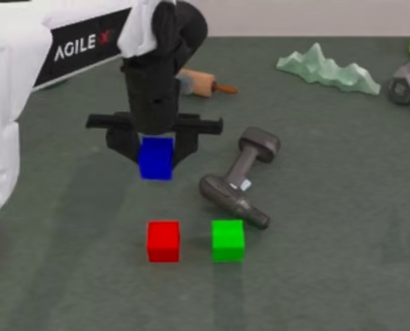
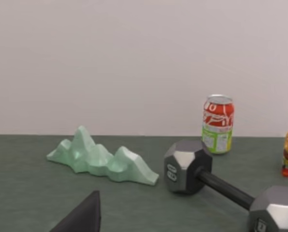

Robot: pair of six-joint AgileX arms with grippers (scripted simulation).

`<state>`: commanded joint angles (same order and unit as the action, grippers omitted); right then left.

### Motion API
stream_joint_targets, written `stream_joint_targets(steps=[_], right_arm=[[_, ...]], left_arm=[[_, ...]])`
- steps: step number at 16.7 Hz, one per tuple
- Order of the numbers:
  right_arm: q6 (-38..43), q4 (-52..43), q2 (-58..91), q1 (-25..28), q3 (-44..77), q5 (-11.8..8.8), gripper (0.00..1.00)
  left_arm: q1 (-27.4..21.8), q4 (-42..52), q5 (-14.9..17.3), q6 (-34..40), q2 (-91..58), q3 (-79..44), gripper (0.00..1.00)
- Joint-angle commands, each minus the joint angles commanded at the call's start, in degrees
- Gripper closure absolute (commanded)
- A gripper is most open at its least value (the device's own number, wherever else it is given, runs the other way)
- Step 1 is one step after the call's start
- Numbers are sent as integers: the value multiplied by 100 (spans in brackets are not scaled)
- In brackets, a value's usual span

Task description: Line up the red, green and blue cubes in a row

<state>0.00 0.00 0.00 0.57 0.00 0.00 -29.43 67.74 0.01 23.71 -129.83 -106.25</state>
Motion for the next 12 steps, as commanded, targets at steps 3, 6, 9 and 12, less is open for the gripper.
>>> stream_joint_targets(steps=[3, 6, 9, 12], right_arm=[[0, 0, 0, 0, 0, 0, 0], [0, 0, 0, 0, 0, 0, 0], [0, 0, 0, 0, 0, 0, 0], [0, 0, 0, 0, 0, 0, 0]], left_arm=[[-974, 522, 6, 1302, -582, -1106, 100], [-1813, 921, 2, 2303, -1004, -2010, 100], [-2263, 1119, -10, 2768, -1200, -2477, 100], [-2295, 1133, -12, 2802, -1213, -2510, 100]])
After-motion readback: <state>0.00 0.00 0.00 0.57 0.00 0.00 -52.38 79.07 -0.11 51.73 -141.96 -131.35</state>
